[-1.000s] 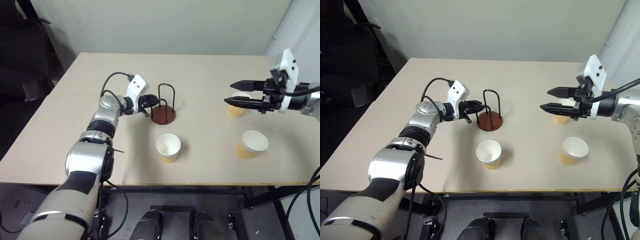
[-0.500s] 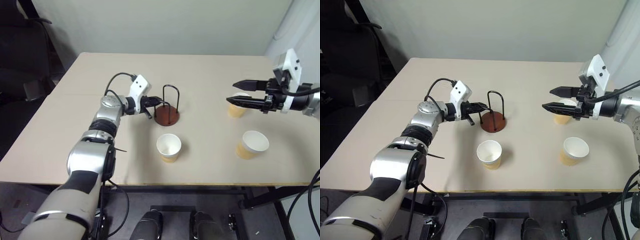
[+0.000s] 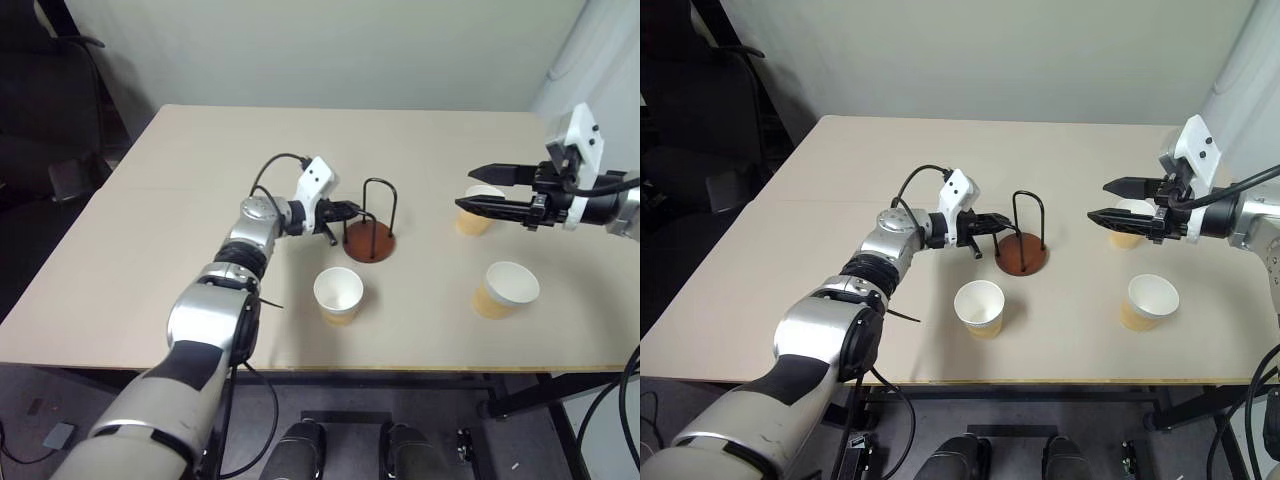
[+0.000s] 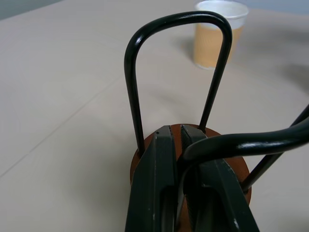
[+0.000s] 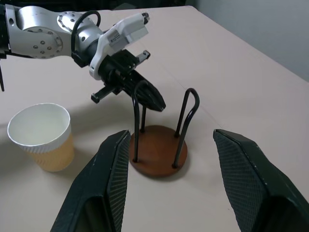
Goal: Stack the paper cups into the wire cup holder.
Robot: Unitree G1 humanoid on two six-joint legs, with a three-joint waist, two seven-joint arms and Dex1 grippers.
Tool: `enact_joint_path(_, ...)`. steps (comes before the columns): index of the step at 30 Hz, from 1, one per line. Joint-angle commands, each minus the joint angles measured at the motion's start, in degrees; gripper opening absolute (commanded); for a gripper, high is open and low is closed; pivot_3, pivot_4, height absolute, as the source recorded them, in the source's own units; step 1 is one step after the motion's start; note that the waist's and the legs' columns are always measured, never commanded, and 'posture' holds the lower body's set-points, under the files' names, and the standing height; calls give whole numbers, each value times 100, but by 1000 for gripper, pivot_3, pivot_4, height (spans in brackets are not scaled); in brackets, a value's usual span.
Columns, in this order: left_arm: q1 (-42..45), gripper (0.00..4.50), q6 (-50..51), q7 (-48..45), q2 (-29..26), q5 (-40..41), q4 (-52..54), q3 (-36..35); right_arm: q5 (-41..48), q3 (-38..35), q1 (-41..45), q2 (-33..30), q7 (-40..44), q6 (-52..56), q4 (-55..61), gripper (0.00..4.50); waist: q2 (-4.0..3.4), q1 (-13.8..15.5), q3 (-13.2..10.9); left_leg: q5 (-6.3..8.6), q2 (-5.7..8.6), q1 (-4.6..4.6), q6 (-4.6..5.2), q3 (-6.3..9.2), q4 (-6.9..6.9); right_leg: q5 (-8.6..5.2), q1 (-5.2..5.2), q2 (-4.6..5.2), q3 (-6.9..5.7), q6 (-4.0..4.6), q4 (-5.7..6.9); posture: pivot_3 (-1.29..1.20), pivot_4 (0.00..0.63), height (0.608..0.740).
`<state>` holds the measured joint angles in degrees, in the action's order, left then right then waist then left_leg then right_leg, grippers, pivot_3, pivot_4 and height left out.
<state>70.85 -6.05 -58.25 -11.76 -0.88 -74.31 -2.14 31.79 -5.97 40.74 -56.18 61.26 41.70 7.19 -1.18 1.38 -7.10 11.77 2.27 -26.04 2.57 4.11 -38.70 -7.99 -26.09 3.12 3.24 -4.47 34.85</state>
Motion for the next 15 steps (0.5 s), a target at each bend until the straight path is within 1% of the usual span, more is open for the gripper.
enact_joint_path(1, 215, 34, -9, -58, 57, 134, 102, -122, 39, -270, 6, -109, -52, -36, 183, 2738, 0, -2, 0, 0, 0, 0, 0, 0, 0, 0, 0, 0, 0, 0, 0, 0, 150, 740)
enact_joint_path(15, 124, 34, -62, -234, 315, 49, 123, 52, 40, -270, -20, -99, -102, -75, 197, 2738, 0, 4, 0, -1, 0, 2, 3, -2, -3, 7, 5, 0, 2, -15, -2, 0, 150, 740)
